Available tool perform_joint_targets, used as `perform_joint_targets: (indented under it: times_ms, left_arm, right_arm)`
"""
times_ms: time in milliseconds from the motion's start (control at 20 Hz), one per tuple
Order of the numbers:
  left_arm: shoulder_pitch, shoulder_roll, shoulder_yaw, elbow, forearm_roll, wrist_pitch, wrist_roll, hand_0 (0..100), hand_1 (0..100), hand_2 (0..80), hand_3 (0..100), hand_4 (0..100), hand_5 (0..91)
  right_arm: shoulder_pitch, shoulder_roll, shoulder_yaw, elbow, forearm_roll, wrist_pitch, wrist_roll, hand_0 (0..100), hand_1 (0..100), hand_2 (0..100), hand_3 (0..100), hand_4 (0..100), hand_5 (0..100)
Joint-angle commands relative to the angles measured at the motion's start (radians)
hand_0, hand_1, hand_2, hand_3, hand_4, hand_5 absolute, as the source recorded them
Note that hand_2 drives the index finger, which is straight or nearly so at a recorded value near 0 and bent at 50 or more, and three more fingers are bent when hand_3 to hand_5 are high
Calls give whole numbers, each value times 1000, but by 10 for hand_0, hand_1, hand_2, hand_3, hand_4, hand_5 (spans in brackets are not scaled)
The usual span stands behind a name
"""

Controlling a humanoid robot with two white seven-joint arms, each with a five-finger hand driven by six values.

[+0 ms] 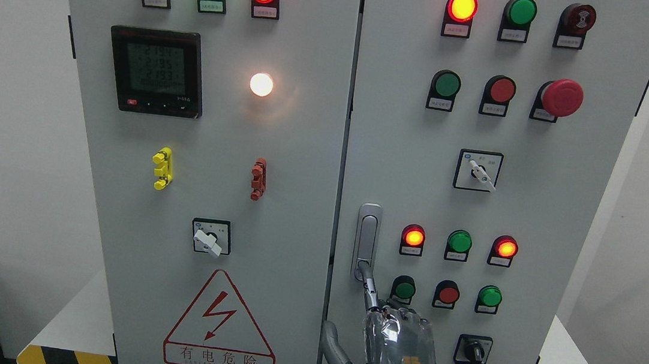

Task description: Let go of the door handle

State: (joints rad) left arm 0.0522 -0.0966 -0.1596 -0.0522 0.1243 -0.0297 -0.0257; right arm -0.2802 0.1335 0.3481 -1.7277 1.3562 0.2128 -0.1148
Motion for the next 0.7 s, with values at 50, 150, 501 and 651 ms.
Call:
perform_joint_targets:
  times_ms: [50, 150, 501, 651]
  left_arm:
    - [0, 0, 0, 0, 0, 1, 0, 0, 0, 45, 105, 3, 0]
    - [0, 0, 0, 0, 0, 2, 0, 0, 0, 45, 106, 3, 0]
    - [0, 0, 0, 0, 0, 1, 0, 0, 0, 45, 105, 2, 0]
    - [0, 0, 0, 0, 0, 1, 0, 0, 0, 45, 106, 2, 0]
  right_arm:
    - [1, 0, 2, 14, 0, 0, 1, 397, 226, 0, 793, 722, 705]
    - [1, 0, 3, 16, 0, 0, 1, 397, 225, 0, 794, 724, 706]
    - [9, 1, 0, 17, 0, 0, 1, 396, 225, 0, 795, 727, 707]
    - [15, 2, -1, 20, 0, 0, 3, 396, 225, 0, 794, 729, 707]
